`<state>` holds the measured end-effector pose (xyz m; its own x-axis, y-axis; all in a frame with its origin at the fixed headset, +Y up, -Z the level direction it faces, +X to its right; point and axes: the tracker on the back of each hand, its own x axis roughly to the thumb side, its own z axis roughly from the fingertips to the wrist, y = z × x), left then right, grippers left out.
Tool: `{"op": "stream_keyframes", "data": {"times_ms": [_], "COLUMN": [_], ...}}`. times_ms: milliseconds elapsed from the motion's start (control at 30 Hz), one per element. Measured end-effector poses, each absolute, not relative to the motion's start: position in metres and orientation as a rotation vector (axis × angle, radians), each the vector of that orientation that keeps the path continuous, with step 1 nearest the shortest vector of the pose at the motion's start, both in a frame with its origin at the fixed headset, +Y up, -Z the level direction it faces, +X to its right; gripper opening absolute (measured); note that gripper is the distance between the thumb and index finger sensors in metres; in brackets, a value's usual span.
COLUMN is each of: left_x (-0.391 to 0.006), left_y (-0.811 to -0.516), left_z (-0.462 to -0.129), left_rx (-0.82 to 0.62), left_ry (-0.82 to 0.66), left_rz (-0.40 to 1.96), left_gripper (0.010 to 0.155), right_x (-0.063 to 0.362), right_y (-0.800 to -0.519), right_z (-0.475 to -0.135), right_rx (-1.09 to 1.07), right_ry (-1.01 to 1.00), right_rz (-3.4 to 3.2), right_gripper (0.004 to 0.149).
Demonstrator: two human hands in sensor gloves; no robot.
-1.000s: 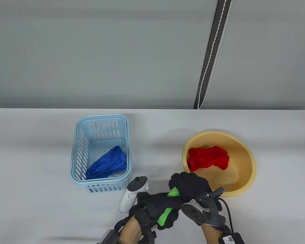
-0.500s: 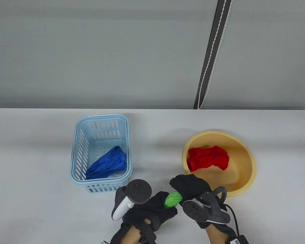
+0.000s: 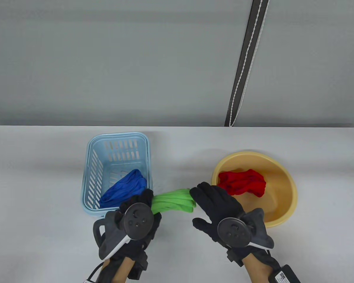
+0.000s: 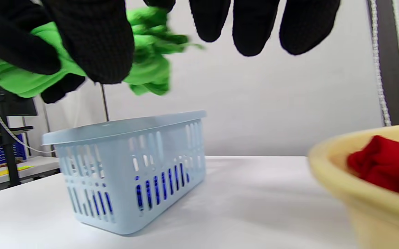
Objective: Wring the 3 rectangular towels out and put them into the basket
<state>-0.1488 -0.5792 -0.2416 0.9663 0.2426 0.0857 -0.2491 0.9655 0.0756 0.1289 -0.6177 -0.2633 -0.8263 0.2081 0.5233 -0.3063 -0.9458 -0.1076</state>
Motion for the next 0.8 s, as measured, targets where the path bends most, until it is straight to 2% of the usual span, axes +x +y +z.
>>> {"op": "stream_keyframes", "data": {"times_ms": [100, 233, 367, 467, 633, 800], "left_x": [-0.170, -0.196, -0.211, -0.218, -0.217, -0.190], "left_y": [-0.576, -0.583, -0.595, -0.602, -0.607, -0.611], "left_z": [-0.255, -0.277, -0.299, -0.308, -0.307, -0.290], "left_rx": [0.134, 0.117, 0.084, 0.058, 0.090, -0.022], "left_ry": [0.000, 0.120, 0.230, 0.258, 0.175, -0.030], "left_rz": [0.228, 0.223, 0.238, 0.261, 0.312, 0.368], "left_gripper": [0.073, 0.075, 0.081, 0.085, 0.086, 0.089], "right_x": [0.143, 0.163, 0.182, 0.195, 0.211, 0.212], "right_y": [-0.608, -0.601, -0.604, -0.612, -0.635, -0.665], "right_z": [-0.282, -0.312, -0.343, -0.363, -0.393, -0.418], "right_rx": [0.679, 0.554, 0.409, 0.310, 0.171, 0.106], "right_ry": [-0.199, -0.086, 0.033, 0.138, 0.340, 0.646], "right_rz": [2.806, 2.862, 2.892, 2.917, 2.938, 2.960], "right_gripper": [0.091, 0.090, 0.090, 0.089, 0.089, 0.096]}}
